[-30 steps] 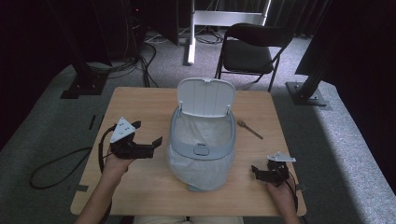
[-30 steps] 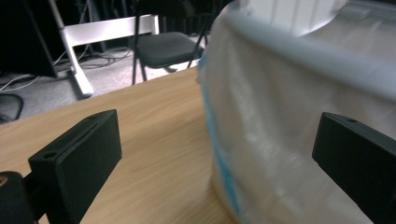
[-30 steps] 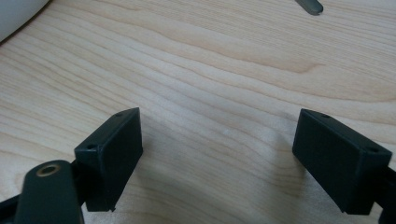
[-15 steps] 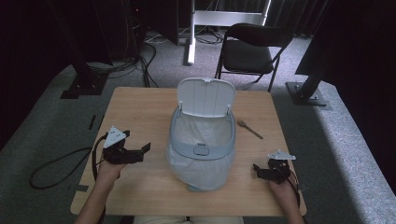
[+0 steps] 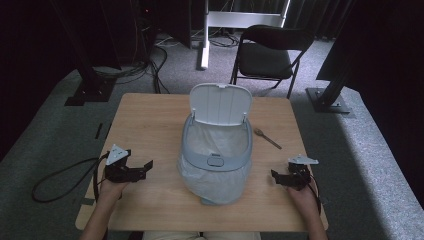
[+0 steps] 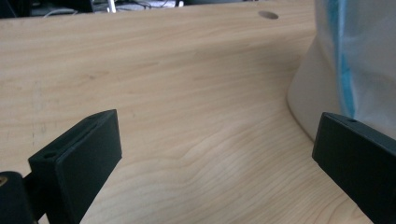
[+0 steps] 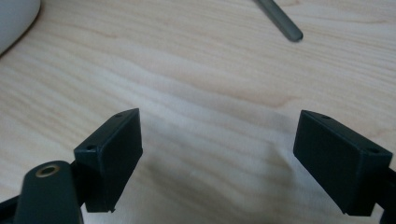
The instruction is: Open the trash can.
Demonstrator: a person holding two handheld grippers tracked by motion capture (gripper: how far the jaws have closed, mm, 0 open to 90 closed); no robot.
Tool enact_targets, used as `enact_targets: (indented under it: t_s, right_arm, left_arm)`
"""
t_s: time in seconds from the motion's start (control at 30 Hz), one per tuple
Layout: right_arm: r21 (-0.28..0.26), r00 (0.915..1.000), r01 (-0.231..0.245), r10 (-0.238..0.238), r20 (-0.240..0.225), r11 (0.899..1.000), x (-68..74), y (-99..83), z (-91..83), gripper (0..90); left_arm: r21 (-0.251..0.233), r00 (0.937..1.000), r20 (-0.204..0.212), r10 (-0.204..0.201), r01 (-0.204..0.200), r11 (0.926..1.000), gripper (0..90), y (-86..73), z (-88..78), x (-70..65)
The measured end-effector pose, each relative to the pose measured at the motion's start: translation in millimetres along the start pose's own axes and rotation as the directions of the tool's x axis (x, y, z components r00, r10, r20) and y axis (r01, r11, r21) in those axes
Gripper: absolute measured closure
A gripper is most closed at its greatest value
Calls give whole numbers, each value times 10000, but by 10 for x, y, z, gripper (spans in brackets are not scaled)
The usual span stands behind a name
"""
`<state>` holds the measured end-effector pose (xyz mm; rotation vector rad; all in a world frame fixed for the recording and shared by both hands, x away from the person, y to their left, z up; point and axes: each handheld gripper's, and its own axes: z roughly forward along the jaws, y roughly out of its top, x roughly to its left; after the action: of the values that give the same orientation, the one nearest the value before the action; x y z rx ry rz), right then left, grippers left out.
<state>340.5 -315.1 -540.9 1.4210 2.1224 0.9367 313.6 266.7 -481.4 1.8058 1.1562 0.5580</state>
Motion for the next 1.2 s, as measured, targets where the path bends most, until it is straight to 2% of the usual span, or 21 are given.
enact_targets:
  t_s: [0.17,0.23,0.47,0.63,0.77,0.9,0.93,1.07,1.13,1.2]
  right_arm:
    - [-484,9999,-172,172,11,9987,-24,62,38,113]
    - [-480,9998,-185,187,28,9987,-34,93,65,112]
    - [-454,9995,-309,306,-82,9985,-95,270,149,114]
    - [-450,9995,-321,317,-84,9985,-134,403,214,119]
    - [-457,9995,-306,310,86,9985,-178,493,278,131]
    - [-296,9994,-240,248,244,9993,-216,563,360,132]
    - [-271,9993,-260,266,244,9993,-223,576,374,134]
    - [-62,9995,-179,180,274,9998,-264,643,455,136]
    - [26,9995,-185,184,243,9998,-279,669,498,136]
    - [66,9996,-191,189,197,9998,-287,696,539,138]
  left_arm:
    - [112,9998,-78,-175,176,9998,15,-92,8,48]
    - [169,9999,-115,-97,99,9998,15,-120,10,61]
    - [333,9986,-450,-291,306,9990,16,-212,13,145]
    - [742,9950,-927,-382,452,9962,16,-280,68,192]
    - [1127,9902,-1305,-504,653,9915,15,-330,128,238]
    - [1562,9890,-1362,-573,786,9846,16,-383,179,283]
    - [1781,9887,-1384,-569,814,9806,16,-392,191,291]
    - [2057,9864,-1547,-558,874,9747,16,-426,227,310]
    - [2087,9830,-1667,-765,1111,9717,16,-439,238,326]
    - [2192,9811,-1799,-717,1111,9693,16,-455,251,338]
